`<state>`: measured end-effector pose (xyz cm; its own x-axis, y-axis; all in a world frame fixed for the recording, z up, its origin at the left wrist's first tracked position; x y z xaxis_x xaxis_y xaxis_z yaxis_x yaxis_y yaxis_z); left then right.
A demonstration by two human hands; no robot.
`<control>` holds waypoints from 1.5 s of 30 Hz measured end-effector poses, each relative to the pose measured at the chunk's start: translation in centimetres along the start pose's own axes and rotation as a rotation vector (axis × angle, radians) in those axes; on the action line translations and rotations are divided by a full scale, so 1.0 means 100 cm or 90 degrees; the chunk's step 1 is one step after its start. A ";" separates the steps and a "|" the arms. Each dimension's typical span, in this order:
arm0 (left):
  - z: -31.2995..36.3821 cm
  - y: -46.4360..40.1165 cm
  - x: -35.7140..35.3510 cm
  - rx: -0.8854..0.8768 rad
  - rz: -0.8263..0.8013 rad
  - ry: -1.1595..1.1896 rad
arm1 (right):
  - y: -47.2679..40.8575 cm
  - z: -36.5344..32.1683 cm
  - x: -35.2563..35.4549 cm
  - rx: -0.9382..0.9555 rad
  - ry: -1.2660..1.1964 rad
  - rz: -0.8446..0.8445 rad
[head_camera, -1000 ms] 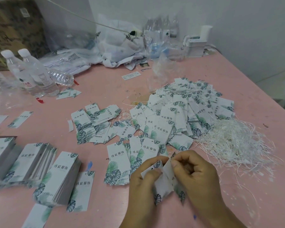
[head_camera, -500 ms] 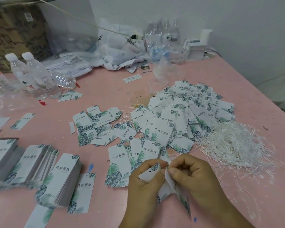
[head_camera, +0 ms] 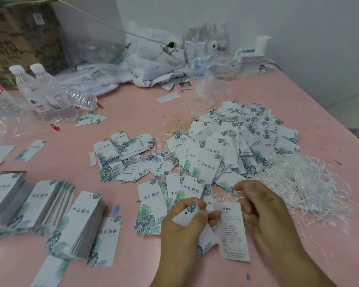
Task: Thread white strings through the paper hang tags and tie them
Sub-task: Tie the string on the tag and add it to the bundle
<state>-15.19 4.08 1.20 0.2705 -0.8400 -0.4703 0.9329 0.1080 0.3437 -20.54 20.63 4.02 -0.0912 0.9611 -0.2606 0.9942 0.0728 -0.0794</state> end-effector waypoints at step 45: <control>0.019 0.023 -0.026 -0.268 0.022 -0.329 | 0.036 -0.052 -0.050 0.486 0.510 -0.085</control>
<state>-14.23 5.48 4.75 0.2508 -0.9678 0.0221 0.9673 0.2497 -0.0440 -16.17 17.45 10.08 0.1425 0.8719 0.4685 0.6573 0.2705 -0.7034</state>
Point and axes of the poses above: each hand's wrist, its own y-axis away from the middle knuckle, its own x-axis out of the back of the hand, z = x × y, the point moved 10 cm from there along -y, towards the middle knuckle, and after that the axes turned 13 degrees about x, right-handed, at the moved point
